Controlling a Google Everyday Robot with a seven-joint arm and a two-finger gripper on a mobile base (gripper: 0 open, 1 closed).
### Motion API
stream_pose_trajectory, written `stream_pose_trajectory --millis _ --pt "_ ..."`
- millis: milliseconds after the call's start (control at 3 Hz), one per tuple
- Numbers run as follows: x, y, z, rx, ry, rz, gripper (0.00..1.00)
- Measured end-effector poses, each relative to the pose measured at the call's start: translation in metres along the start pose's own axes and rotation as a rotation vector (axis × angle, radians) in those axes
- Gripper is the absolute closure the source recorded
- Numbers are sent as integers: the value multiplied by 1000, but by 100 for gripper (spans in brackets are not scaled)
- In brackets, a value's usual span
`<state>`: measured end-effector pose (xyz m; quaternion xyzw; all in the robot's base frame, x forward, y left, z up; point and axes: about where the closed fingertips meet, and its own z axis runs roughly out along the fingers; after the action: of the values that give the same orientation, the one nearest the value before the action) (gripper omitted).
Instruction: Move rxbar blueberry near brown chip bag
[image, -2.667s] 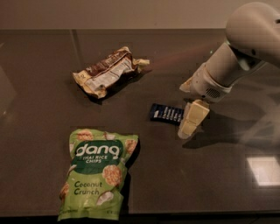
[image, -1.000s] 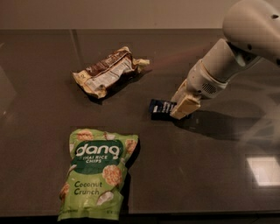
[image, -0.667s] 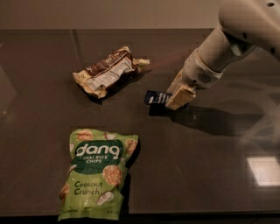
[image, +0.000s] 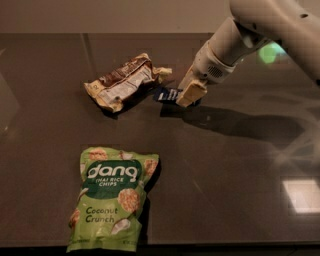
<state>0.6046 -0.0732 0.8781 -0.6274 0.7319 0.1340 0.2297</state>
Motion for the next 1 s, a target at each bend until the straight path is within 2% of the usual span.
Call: stream_pose_trajectory --millis 333,667,1000 --pt "-6 -21 15 -1 -2 -1 100" --pt "-8 -34 30 -7 4 -1 84" --pt "-10 -43 44 -17 10 -2 59"
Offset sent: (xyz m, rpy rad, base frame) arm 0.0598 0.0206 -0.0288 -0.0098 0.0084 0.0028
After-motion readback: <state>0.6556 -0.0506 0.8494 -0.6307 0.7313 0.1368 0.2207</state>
